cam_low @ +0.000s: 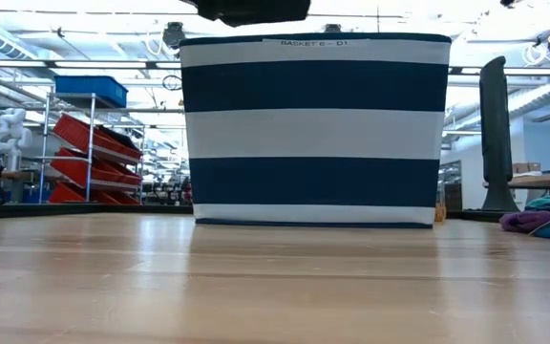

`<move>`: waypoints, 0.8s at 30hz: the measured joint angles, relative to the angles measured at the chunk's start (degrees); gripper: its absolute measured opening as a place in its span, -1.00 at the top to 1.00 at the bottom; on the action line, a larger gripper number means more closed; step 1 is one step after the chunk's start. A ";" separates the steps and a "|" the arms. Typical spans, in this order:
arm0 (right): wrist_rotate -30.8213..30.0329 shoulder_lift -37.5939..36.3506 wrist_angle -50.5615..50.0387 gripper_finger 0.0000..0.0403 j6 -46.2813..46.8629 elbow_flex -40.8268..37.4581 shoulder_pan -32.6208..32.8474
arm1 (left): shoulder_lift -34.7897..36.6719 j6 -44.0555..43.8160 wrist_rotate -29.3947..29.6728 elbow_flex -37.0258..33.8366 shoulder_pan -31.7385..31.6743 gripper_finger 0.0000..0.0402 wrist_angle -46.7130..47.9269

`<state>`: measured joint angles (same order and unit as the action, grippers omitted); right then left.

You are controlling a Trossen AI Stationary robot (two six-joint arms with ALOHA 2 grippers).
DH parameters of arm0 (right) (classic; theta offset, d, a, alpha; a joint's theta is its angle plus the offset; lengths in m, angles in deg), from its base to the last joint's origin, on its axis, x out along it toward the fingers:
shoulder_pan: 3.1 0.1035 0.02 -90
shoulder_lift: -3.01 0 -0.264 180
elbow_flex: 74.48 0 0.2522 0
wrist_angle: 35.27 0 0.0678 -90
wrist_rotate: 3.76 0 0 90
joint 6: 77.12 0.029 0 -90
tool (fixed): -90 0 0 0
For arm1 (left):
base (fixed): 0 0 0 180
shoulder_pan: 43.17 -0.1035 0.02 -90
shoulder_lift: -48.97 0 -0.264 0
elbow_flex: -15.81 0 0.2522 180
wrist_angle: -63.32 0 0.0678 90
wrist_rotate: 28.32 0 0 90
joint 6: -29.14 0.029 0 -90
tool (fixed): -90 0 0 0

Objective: Sort clothes
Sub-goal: Put the gray and blue socks into the blue laundry organizer

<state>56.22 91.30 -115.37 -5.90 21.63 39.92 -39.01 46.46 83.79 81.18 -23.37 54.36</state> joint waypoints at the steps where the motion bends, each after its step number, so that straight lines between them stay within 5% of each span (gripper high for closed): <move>1: 1.10 0.00 0.04 -0.26 0.88 -0.48 0.15 | -0.64 0.02 0.00 0.56 0.19 0.29 -0.08; 24: 19.18 0.02 -8.28 -0.26 20.17 -17.83 0.94 | -12.19 -0.16 5.14 11.64 1.98 0.29 8.89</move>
<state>75.40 91.33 -123.65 14.27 3.80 40.86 -51.20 46.30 88.92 92.82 -21.39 63.25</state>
